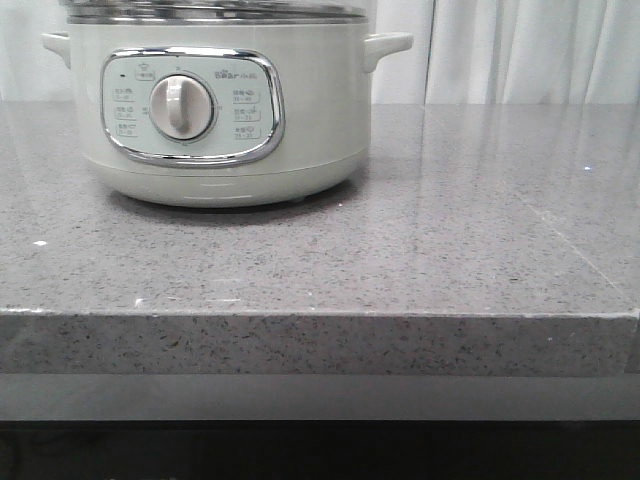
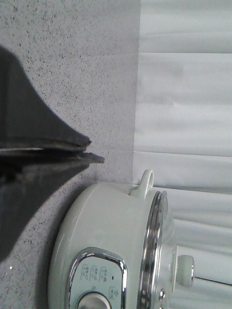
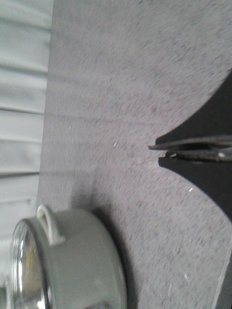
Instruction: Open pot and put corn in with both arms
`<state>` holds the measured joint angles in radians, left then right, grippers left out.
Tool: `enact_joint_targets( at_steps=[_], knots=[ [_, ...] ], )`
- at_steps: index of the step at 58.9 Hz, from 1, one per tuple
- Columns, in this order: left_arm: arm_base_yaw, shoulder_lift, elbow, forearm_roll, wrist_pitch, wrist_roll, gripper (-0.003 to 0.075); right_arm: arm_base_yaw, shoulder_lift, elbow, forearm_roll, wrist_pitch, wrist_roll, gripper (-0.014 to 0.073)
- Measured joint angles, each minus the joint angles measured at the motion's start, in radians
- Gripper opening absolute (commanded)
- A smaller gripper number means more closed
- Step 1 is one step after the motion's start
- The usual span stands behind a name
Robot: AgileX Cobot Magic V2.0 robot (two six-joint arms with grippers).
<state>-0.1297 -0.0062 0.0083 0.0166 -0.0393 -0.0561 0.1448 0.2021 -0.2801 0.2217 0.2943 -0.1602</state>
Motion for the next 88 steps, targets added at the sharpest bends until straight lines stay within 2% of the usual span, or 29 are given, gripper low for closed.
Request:
enact_joint_targets(
  at_steps=[11, 19, 64, 78, 88],
  knots=[
    [0.0, 0.0, 0.0, 0.0, 0.0, 0.0, -0.002, -0.014, -0.144, 0.206, 0.0, -0.112, 0.0, -0.012],
    [0.0, 0.0, 0.0, 0.0, 0.0, 0.0, -0.002, -0.016, -0.202, 0.299, 0.0, -0.194, 0.0, -0.012],
    [0.0, 0.0, 0.0, 0.0, 0.0, 0.0, -0.002, -0.047, -0.213, 0.308, -0.002, -0.238, 0.005, -0.012],
    [0.0, 0.0, 0.0, 0.0, 0.0, 0.0, -0.002, -0.096, -0.213, 0.308, -0.166, -0.318, 0.212, -0.012],
    [0.0, 0.0, 0.0, 0.0, 0.0, 0.0, -0.002, -0.099, -0.213, 0.308, -0.199, -0.334, 0.246, -0.012]
  ],
)
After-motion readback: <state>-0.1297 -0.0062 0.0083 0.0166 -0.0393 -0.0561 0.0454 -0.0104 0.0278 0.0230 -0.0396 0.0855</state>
